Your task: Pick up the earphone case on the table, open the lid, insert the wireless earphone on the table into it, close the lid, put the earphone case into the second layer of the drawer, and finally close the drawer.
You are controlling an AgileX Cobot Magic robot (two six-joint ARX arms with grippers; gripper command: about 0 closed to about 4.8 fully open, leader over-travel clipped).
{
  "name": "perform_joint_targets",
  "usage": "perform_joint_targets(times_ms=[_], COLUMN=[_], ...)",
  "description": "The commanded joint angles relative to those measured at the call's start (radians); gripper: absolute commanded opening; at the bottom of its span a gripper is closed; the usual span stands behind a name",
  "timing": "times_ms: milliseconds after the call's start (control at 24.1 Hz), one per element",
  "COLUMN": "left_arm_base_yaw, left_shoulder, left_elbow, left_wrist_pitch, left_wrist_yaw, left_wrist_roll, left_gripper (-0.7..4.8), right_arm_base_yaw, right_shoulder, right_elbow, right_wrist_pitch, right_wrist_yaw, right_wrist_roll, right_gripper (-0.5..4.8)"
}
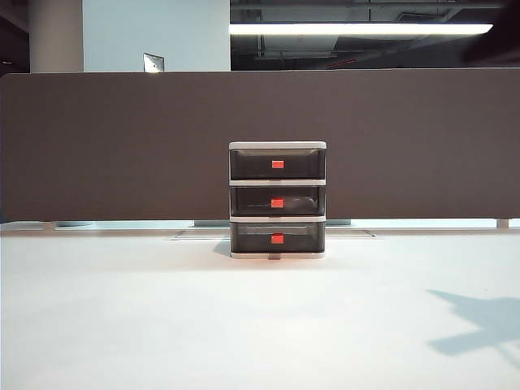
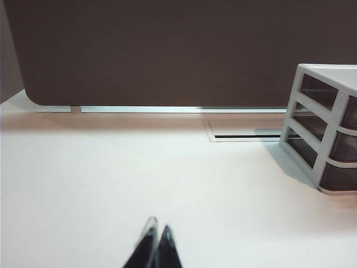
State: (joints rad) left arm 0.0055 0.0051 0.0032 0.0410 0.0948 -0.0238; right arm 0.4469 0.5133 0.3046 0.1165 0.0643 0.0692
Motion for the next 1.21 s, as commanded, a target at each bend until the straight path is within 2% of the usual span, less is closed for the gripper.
perform_joint_targets(times_ms=[42,249,582,748,956,1205], left_arm_base_yaw=[0.001,0.0,0.0,0.0,0.0,0.0], left_shoulder=[0.001,0.001,0.001,0.001,0.001,0.001], left_elbow=[0.0,0.0,0.0,0.0,0.0,0.0], left_wrist_pitch=[0.013,0.013,0.013,0.013,0.013,0.013], left_wrist_yaw=[0.002,0.002,0.002,0.002,0.002,0.002], left_wrist_roll=[-0.003,-0.003,-0.003,-0.003,-0.003,-0.003], left_gripper=[-0.05,-0.05,-0.05,-0.05,-0.05,-0.05], right_arm_base_yaw=[-0.048,-0.161,-0.283,-0.328,-0.431,-0.443], right_shoulder=[-0.097,-0.264,-0.489,-0.514,-0.514,-0.514], right_elbow=[-0.086,-0.203,-0.296,-0.304,-0.304,-0.304], right_wrist_pitch=[0.018,0.015,0.0,-0.027,-0.042,-0.046], right_wrist_yaw=[0.024,0.024,0.026,0.031,0.025,-0.023], right_wrist_roll=[-0.003,-0.003,-0.003,-0.003,-0.003,-0.014], right_gripper=[-0.01,-0.01,-0.01,-0.01,-0.01,-0.01])
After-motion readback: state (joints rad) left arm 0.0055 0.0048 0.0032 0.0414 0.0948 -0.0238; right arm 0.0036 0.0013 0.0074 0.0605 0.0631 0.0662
